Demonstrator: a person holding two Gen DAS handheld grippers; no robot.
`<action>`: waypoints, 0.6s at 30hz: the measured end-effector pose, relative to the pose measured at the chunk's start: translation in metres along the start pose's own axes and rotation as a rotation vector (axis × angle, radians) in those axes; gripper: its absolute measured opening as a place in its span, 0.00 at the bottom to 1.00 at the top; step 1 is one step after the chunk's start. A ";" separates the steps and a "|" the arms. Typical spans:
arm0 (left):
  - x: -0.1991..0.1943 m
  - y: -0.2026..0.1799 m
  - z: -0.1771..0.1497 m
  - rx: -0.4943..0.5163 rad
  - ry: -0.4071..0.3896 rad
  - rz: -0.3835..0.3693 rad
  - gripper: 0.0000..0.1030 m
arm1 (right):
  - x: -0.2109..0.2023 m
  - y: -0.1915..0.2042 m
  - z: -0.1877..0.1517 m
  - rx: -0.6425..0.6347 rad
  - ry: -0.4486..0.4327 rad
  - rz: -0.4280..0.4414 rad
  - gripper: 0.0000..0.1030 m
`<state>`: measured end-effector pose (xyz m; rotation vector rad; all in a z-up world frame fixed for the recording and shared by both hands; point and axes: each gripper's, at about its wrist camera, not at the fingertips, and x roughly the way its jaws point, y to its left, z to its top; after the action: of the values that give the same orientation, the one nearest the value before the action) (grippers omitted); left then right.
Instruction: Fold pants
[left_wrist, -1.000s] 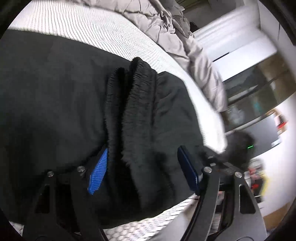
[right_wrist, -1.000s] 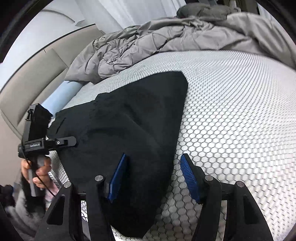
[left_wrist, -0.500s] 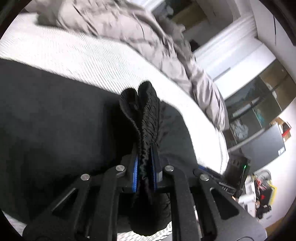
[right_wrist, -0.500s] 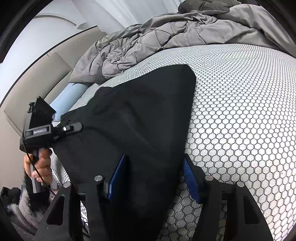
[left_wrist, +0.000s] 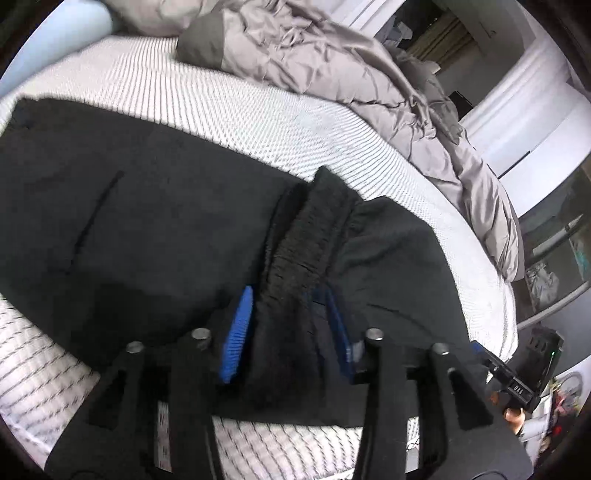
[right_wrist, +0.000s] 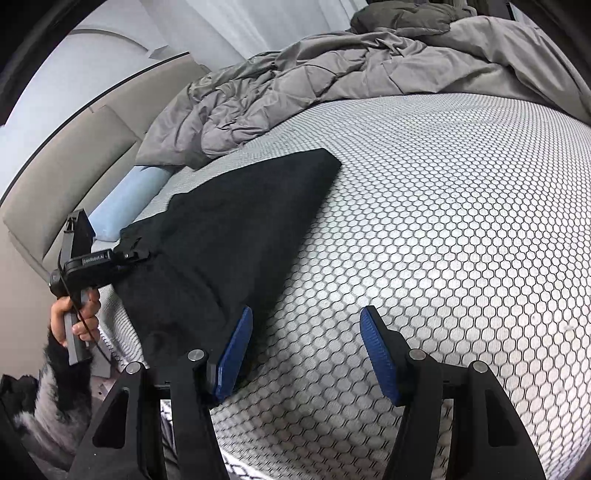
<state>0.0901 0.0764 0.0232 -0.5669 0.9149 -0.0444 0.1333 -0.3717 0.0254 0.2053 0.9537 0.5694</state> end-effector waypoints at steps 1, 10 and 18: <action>-0.007 -0.009 0.000 0.018 -0.010 0.009 0.40 | -0.004 0.000 -0.001 0.009 -0.006 0.014 0.60; -0.047 -0.073 -0.009 0.152 -0.073 -0.017 0.53 | -0.030 0.029 -0.025 -0.071 -0.041 0.136 0.60; 0.013 -0.084 -0.052 0.308 0.052 -0.009 0.53 | -0.006 0.062 -0.041 -0.175 0.023 0.006 0.54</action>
<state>0.0749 -0.0223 0.0297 -0.2839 0.9344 -0.2054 0.0746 -0.3266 0.0313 0.0448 0.9204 0.6580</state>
